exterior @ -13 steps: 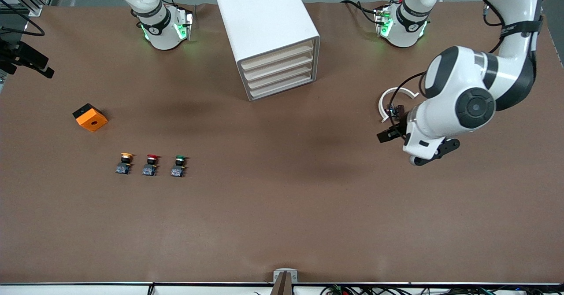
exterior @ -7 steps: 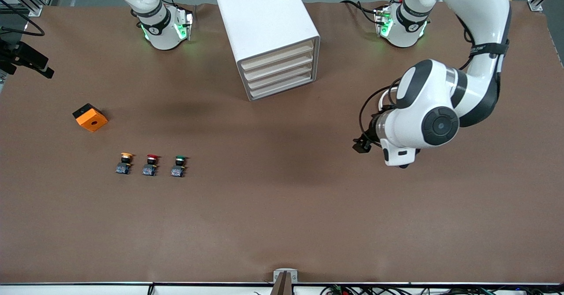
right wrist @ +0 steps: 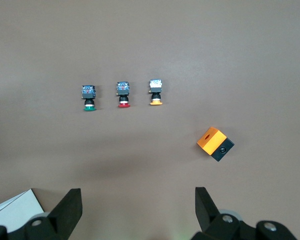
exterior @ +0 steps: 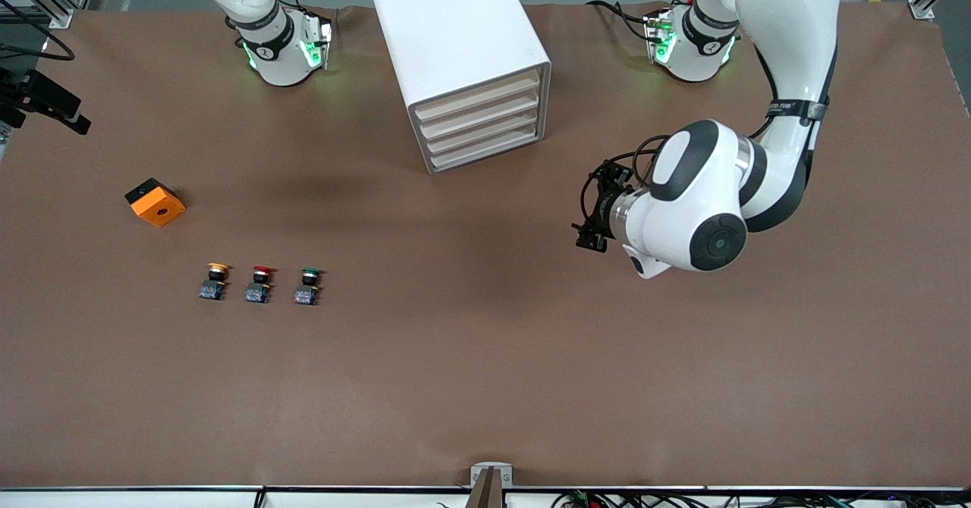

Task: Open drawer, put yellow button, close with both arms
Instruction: 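Move the left gripper toward the white cabinet's drawer handle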

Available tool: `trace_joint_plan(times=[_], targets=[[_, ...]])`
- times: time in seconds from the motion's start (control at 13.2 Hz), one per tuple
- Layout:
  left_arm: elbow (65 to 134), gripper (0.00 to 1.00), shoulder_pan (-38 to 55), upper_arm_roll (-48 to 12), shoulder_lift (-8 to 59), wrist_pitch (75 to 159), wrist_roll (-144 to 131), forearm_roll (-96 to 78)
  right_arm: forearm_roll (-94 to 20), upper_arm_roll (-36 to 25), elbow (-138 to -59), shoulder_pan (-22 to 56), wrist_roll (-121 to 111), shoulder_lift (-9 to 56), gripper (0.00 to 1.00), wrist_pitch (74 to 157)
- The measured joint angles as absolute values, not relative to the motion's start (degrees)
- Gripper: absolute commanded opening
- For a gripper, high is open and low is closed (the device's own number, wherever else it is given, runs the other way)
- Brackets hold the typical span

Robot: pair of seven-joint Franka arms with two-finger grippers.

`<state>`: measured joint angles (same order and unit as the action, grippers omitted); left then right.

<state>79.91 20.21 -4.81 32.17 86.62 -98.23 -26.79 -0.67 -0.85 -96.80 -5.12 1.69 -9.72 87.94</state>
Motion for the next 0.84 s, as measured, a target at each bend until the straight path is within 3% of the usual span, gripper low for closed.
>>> trace_joint_plan(times=[0.53,0.84], targets=[[79.8,1.0,20.2,-5.4,38.7,78.4,-112.7,-39.4,-0.7,-0.8,-96.7,-5.1,1.7,-9.7,1.0,88.0],[79.8,1.0,20.3,-10.4,41.3,77.0,-119.0,-41.2,-0.7,-0.8,-96.6,-5.1,1.7,-9.7,1.0,88.2]])
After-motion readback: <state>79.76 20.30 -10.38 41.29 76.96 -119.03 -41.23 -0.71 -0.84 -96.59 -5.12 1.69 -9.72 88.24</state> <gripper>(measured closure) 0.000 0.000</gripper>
